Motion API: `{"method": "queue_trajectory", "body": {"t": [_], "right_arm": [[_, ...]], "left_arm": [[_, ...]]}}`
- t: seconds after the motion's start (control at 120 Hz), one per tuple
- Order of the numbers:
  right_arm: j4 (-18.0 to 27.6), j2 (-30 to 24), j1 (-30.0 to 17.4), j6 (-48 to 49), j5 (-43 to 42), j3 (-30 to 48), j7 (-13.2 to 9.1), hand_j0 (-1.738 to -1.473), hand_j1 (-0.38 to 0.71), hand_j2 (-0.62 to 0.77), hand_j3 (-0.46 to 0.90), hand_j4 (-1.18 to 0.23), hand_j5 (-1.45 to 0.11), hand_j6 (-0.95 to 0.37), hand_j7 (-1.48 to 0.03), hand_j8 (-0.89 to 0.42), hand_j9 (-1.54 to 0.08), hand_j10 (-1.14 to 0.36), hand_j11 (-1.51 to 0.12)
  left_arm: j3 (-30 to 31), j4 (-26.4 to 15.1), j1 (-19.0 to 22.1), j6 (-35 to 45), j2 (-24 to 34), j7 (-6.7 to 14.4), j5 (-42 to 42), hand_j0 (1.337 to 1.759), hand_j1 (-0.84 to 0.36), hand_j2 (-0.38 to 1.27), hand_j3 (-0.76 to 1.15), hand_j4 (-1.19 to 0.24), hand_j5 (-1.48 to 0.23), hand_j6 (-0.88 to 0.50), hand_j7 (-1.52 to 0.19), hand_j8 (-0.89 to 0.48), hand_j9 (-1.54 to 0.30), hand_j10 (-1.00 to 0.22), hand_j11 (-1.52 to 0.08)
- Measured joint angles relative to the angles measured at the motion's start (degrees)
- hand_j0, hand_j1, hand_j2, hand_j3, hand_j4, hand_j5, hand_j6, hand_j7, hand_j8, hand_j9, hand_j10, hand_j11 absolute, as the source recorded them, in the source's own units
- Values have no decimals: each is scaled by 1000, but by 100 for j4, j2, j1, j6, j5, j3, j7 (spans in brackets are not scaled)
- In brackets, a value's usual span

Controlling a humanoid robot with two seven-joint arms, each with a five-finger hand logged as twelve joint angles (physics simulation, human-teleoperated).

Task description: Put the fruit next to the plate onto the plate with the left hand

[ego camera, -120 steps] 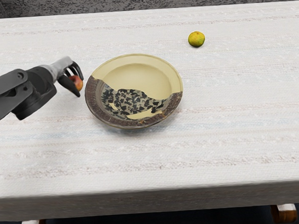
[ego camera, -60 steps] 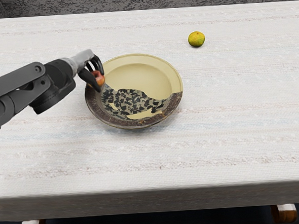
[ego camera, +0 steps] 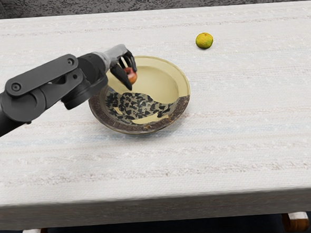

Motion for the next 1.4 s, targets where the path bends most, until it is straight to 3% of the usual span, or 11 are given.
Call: {"method": "queue_trajectory", "body": {"t": [0.258,0.267,0.358,0.508,0.667,0.775,0.85,0.95,1.117,1.225,1.4], "right_arm": [[0,0,0,0,0,4,0,-1658,-349,0,0,0,0,1,0,0,0,0,0],[0,0,0,0,0,4,0,-1658,-349,0,0,0,0,0,0,0,0,0,0],[0,0,0,0,0,6,-1,-1658,-349,0,0,0,0,1,0,0,0,0,0],[0,0,0,0,0,6,0,-1658,-349,0,0,0,0,0,0,0,0,0,0],[0,0,0,0,0,4,-1,-1658,-349,0,0,0,0,0,0,0,0,0,0],[0,0,0,0,0,6,1,-1658,-349,0,0,0,0,0,0,0,0,0,0],[0,0,0,0,0,5,0,-1658,-349,0,0,0,0,0,0,0,0,0,0],[0,0,0,0,0,5,1,-1658,-349,0,0,0,0,0,0,0,0,0,0],[0,0,0,0,0,5,1,-1658,-349,0,0,0,0,0,0,0,0,0,0],[0,0,0,0,0,5,1,-1658,-349,0,0,0,0,1,0,1,0,0,0],[0,0,0,0,0,4,2,-1658,-349,0,0,0,0,0,0,0,0,0,0]], "left_arm": [[36,769,-64,-46,-521,4,13,1651,-268,439,0,-829,-1233,-451,-1220,-386,-1155,-806,-1155],[36,798,-64,-39,-538,4,16,1651,-262,428,0,-836,-1218,-443,-1204,-446,-1157,-809,-1156],[24,1017,-119,-27,-546,3,20,1652,-231,419,0,-793,-1155,-457,-1133,-425,-1097,-814,-1095],[-27,1131,-205,33,-590,-1,27,1655,31,212,0,-415,-599,-254,-589,-238,-571,-433,-570],[-78,1143,-223,46,-601,-2,-116,1657,184,102,0,-208,-297,-134,-292,-127,-284,-217,-283],[-375,954,-264,-96,261,-2,-1860,1657,241,62,0,-130,-186,-87,-183,-83,-178,-135,-178],[-715,842,-92,-975,949,-2,-3193,1657,268,45,0,-98,-137,-68,-135,-65,-132,-101,-131],[-1009,697,588,-2167,1867,-2,-4956,1658,291,30,0,-68,-94,-51,-92,-49,-90,-71,-90],[-1185,-104,1446,-3482,3628,-2,-7770,1658,312,16,0,-39,-54,-31,-53,-30,-53,-40,-52],[-1194,-424,1562,-3702,3980,-2,-8540,1658,319,11,0,-28,-41,-23,-41,-23,-40,-29,-40],[-1171,-589,1804,-3800,4359,-2,-8887,1658,324,6,0,-19,-30,-17,-30,-17,-30,-20,-30]]}}
